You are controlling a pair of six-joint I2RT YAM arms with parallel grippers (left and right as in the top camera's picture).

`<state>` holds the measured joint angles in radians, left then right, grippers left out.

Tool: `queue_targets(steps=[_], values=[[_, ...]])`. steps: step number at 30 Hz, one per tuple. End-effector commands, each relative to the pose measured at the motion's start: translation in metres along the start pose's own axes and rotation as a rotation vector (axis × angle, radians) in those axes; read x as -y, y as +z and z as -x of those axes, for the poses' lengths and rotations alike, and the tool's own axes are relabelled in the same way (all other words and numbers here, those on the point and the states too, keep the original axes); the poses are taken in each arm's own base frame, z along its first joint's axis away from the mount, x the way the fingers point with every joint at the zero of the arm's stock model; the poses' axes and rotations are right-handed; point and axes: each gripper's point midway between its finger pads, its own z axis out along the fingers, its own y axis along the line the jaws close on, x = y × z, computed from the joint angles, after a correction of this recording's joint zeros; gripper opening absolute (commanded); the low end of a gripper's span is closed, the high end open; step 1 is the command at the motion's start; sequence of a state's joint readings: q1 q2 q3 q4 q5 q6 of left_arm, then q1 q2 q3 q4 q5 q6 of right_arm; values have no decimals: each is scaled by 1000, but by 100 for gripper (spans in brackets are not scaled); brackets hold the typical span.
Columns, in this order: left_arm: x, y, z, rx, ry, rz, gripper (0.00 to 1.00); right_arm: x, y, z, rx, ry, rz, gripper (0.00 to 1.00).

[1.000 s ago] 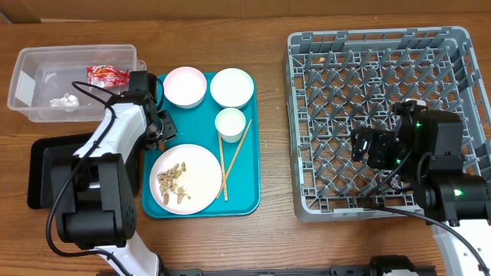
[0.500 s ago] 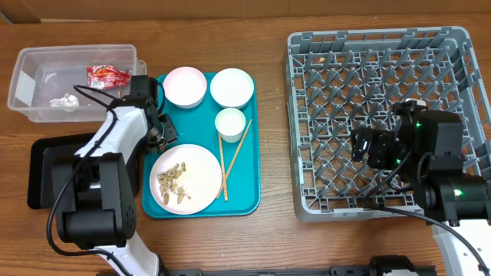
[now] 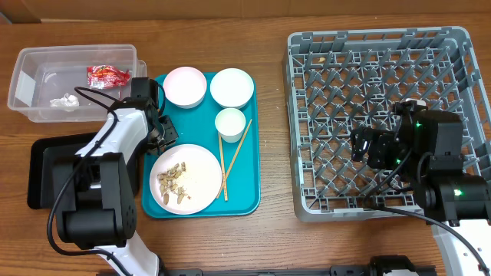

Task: Sort waste into correct bins and load items into the dishwasher
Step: 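Grasp the orange carrot on the tray with the left gripper, then carry the carrot left and place it on the black tray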

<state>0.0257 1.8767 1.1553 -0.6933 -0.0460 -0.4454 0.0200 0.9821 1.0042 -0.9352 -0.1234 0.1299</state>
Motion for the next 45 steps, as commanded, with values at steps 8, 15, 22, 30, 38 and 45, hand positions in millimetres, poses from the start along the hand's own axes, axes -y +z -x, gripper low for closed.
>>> queue_targets(steps=[8, 15, 22, 30, 38, 45], values=[[-2, 8, -6, -13, 6, 22, 4, -3, -8, 12, 38, -5, 6, 100], [4, -17, 12, 0, 54, 17, 4, -3, -8, 12, 38, -5, 6, 100], [9, -56, 24, 1, 56, 15, 4, -3, -8, 11, 38, -5, 6, 100], [-3, -94, -1, -58, 59, 28, 4, -2, -8, 11, 38, -5, 6, 100], [-26, -132, -30, -94, 40, 86, 4, -2, -8, 11, 37, -5, 6, 100], [-62, -137, -31, -79, -55, 261, 4, -2, -8, 11, 36, -5, 5, 100]])
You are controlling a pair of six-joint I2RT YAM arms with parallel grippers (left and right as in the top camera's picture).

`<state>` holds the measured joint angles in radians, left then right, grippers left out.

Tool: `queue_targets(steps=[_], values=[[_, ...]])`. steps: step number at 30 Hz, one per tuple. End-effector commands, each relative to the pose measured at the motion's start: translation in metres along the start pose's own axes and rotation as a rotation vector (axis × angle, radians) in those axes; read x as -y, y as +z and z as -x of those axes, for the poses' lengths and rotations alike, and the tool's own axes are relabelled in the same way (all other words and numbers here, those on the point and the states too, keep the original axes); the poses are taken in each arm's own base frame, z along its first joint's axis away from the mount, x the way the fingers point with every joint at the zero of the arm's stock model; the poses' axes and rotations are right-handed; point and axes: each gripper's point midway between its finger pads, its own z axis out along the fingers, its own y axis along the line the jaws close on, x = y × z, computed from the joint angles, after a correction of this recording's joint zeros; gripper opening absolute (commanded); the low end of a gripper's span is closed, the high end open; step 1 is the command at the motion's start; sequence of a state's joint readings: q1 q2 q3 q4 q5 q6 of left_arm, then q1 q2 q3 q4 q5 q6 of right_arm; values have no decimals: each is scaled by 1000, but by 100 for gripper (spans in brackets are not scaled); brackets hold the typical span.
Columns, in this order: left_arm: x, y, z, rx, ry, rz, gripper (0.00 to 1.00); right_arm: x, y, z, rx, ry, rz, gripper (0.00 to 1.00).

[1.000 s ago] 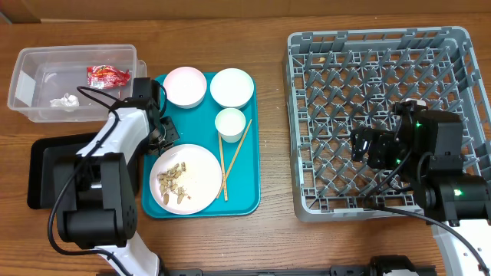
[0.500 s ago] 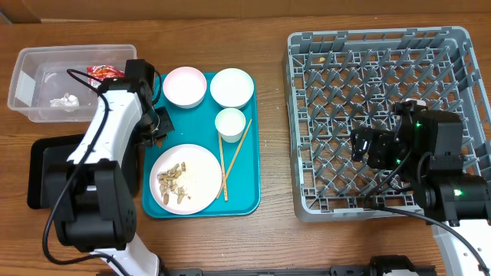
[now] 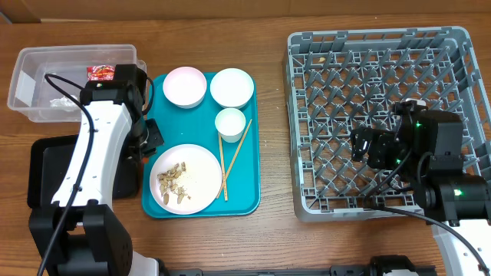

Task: Sort waste into correct bins and load items into the dishwasher
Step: 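Carry the carrot left and place it on the black tray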

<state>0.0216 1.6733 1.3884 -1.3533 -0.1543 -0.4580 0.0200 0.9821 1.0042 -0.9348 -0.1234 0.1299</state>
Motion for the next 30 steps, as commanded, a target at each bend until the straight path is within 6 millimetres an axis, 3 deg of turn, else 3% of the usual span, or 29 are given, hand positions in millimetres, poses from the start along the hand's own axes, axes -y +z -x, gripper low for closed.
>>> queue_targets(steps=[1, 9, 13, 16, 19, 25, 26, 27, 30], values=[[-22, -10, 12, 65, -100, 65, 4, -2, -8, 11, 34, -5, 5, 100], [-59, 0, 24, 58, -217, 105, 4, -2, -8, 10, 31, -4, 4, 100], [-71, 17, 21, 31, -257, 114, 4, -2, -8, 10, 31, -4, 4, 100], [-76, 41, 17, 20, -281, 119, 4, -2, -8, 10, 31, -4, 4, 100], [-84, 62, 27, 92, -303, 160, 4, -2, -8, 10, 31, -4, 4, 100], [-102, 67, 38, 161, -360, 229, 4, -2, -8, 10, 30, -4, 4, 100], [-105, 68, 37, 158, -370, 230, 10, -2, -8, 10, 30, -4, 4, 100], [-107, 68, 37, 155, -375, 232, 22, -2, -8, 10, 31, -4, 4, 100], [-109, 69, 37, 152, -381, 233, 69, -2, -8, 10, 31, -4, 4, 100]])
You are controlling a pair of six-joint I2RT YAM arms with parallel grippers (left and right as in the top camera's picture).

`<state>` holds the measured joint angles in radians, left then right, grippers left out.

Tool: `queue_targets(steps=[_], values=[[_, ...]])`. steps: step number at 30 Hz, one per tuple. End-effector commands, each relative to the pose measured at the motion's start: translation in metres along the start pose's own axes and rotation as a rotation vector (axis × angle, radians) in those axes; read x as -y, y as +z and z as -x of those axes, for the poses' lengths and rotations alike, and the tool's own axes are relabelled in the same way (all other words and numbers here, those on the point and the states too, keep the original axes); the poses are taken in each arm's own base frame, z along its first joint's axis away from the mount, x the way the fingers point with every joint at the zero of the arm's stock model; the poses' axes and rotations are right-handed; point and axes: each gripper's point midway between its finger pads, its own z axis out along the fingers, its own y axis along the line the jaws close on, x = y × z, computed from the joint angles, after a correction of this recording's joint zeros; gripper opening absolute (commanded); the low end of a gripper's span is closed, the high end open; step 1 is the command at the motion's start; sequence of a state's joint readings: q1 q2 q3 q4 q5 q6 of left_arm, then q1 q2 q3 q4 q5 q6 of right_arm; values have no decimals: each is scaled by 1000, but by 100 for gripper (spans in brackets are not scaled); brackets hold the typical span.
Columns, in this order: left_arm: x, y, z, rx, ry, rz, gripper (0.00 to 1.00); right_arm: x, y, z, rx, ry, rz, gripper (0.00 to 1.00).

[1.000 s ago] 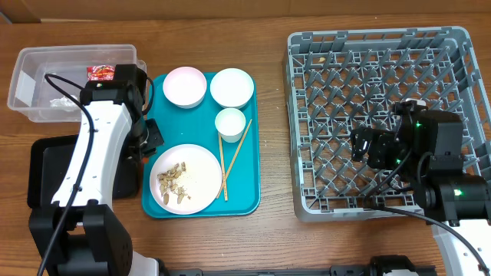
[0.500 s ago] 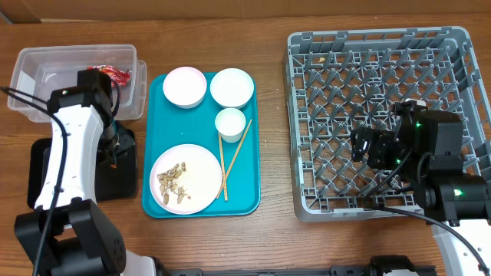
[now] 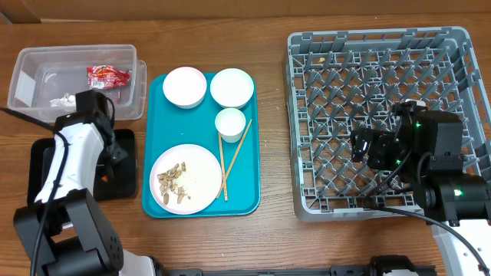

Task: Sort waste into correct bins and load items into the dishwasher
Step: 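Carry the carrot left and place it on the black tray, then grasp the white cup on the teal tray with the left gripper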

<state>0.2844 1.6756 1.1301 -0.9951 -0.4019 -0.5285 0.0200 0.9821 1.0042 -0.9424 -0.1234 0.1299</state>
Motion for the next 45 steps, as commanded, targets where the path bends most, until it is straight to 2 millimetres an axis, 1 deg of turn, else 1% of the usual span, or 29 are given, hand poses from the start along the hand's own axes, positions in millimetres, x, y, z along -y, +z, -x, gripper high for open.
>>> queue_targets(steps=[1, 3, 6, 8, 10, 11, 13, 14, 15, 19, 21, 22, 23, 24, 25, 28, 30, 32, 33, 36, 39, 45], values=[[-9, -1, 3, 20, -31, 28, 73, -2, -8, 12, 38, -6, 5, 100], [-7, -1, 3, 14, -31, 18, 76, -2, -8, 12, 39, -6, 5, 100], [-3, 0, 1, 2, -31, -6, 76, -2, -8, 12, 39, -6, 5, 100], [4, -1, -3, -18, -31, -46, 77, -2, -8, 12, 39, -6, 5, 100], [19, -3, -8, -55, 8, -133, 78, -2, -8, 12, 39, -5, 6, 100], [33, -7, -13, -85, 43, -217, 78, -2, -8, 12, 39, -5, 6, 100], [53, -17, -18, -124, 83, -340, 79, -3, -8, 12, 38, -5, 7, 100], [58, -21, -19, -131, 93, -371, 79, -3, -8, 12, 38, -5, 7, 100], [68, -30, -19, -136, 123, -435, 79, -3, -8, 12, 38, -5, 7, 100], [88, -58, -17, -122, 163, -544, 80, -3, -8, 12, 38, -5, 7, 100], [118, -87, -22, -126, 233, -703, 78, -3, -8, 12, 41, -6, 7, 100], [130, -97, -26, -123, 273, -764, 77, -3, -8, 13, 44, -6, 8, 100], [147, -111, -33, -113, 330, -846, 76, -3, -8, 14, 49, -7, 9, 100], [156, -120, -37, -104, 367, -889, 75, -3, -8, 16, 54, -8, 10, 100], [174, -134, -47, -79, 444, -952, 76, -3, -8, 16, 57, -8, 10, 100], [203, -157, -65, -16, 560, -1020, 75, -3, -8, 16, 56, -8, 10, 100], [227, -178, -79, 55, 643, -1079, 73, -3, -8, 16, 56, -8, 10, 100], [243, -193, -85, 111, 677, -1113, 73, -3, -8, 16, 56, -8, 10, 100], [248, -196, -85, 138, 677, -1106, 72, -3, -8, 16, 56, -8, 10, 100], [254, -195, -80, 208, 645, -1042, 71, -3, -8, 15, 53, -7, 9, 100], [254, -191, -77, 241, 642, -991, 67, -3, -8, 15, 53, -7, 9, 100], [251, -182, -77, 232, 638, -947, 63, -3, -8, 15, 53, -7, 9, 100]])
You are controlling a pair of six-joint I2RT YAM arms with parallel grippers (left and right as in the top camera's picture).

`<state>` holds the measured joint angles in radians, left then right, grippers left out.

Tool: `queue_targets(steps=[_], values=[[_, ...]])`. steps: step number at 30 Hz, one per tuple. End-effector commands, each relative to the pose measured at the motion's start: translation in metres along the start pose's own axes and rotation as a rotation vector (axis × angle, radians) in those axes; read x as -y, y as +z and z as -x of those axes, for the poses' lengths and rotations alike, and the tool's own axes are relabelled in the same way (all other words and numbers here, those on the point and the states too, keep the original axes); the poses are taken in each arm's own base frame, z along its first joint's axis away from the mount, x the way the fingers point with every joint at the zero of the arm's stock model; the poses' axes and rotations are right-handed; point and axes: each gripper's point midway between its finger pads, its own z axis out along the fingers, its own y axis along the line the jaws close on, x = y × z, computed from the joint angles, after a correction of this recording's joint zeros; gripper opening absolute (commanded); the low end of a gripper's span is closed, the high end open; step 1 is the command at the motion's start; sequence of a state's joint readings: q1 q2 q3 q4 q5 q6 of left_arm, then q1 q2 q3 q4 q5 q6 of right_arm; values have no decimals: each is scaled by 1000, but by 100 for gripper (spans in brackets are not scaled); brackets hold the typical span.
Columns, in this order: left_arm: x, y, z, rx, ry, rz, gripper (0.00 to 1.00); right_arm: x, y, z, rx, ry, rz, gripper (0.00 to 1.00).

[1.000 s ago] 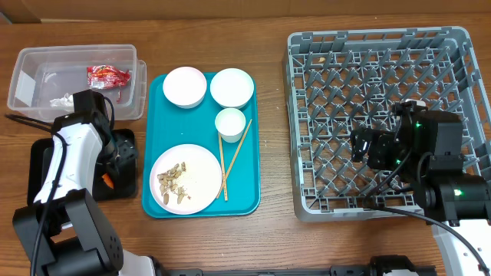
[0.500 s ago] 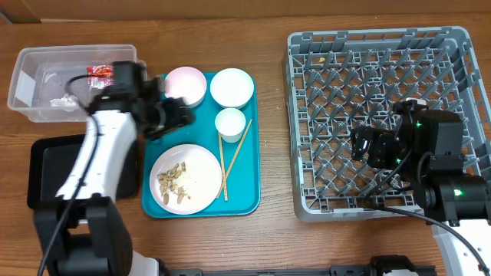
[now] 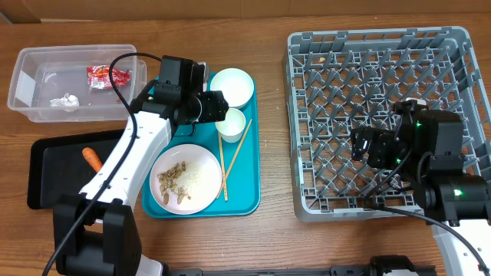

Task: Sort waste into correct bins and load items into the dishwasher
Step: 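Grasp the white cup on the teal tray with the left gripper, then lift the cup toward the right gripper and hand it over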

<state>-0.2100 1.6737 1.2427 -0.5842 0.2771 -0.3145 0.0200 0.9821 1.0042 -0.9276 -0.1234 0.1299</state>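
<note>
My left gripper (image 3: 213,107) hangs over the upper part of the teal tray (image 3: 249,195), between the small white cup (image 3: 230,121) and the spot its arm covers; its jaws are too dark to read. A white bowl (image 3: 232,87), wooden chopsticks (image 3: 234,153) and a plate of food scraps (image 3: 184,178) lie on the tray. An orange carrot piece (image 3: 92,158) rests on the black tray (image 3: 46,165). My right gripper (image 3: 370,147) hovers over the grey dish rack (image 3: 376,46), holding nothing visible.
A clear plastic bin (image 3: 23,84) at the far left holds a red wrapper (image 3: 106,74) and a crumpled tissue (image 3: 65,100). The dish rack fills the right side of the wooden table. The left arm's cable loops above the bin's right edge.
The left arm was over the black tray; now it reaches over the teal tray's upper part, covering the pink-rimmed bowl. An orange carrot piece now lies on the black tray. The right arm has not moved.
The left gripper first stood at the teal tray's left edge beside the plate, then just outside that edge, then over the black tray. Now a carrot piece lies on the black tray and the gripper is back over the teal tray. The right arm stayed still.
</note>
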Motion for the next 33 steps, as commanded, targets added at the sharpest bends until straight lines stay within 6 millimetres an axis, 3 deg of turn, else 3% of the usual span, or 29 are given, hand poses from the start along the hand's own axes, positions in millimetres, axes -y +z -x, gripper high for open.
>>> queue_targets(steps=[1, 7, 10, 12, 13, 14, 17, 23, 26, 33], values=[[0, -8, 7, 29, 4, 32, 63, -3, -8, 12, 38, -5, 6, 100], [-6, 18, -14, -69, -6, 53, 60, -2, -8, 11, 37, -5, 6, 100], [-6, 36, -29, -129, 0, 64, 50, -2, -8, 11, 37, -5, 6, 100], [-7, 43, -35, -153, 0, 67, 31, -2, -8, 11, 33, -5, 5, 100], [-8, 45, -36, -157, -2, 68, 10, -2, -8, 10, 30, -4, 5, 100], [-7, 44, -35, -154, -3, 66, 4, -2, -8, 9, 27, -4, 4, 100], [1, 34, -22, -122, -16, 37, 4, -2, -8, 9, 29, -4, 3, 100], [66, -9, 9, -102, -15, -346, 4, 16, -9, 19, 76, 0, -101, 100], [83, -23, 8, -136, -24, -492, 4, 14, -4, 29, 100, -2, -95, 100], [109, -42, -2, -201, -23, -680, 4, 14, 17, 24, 37, 6, -81, 100]])
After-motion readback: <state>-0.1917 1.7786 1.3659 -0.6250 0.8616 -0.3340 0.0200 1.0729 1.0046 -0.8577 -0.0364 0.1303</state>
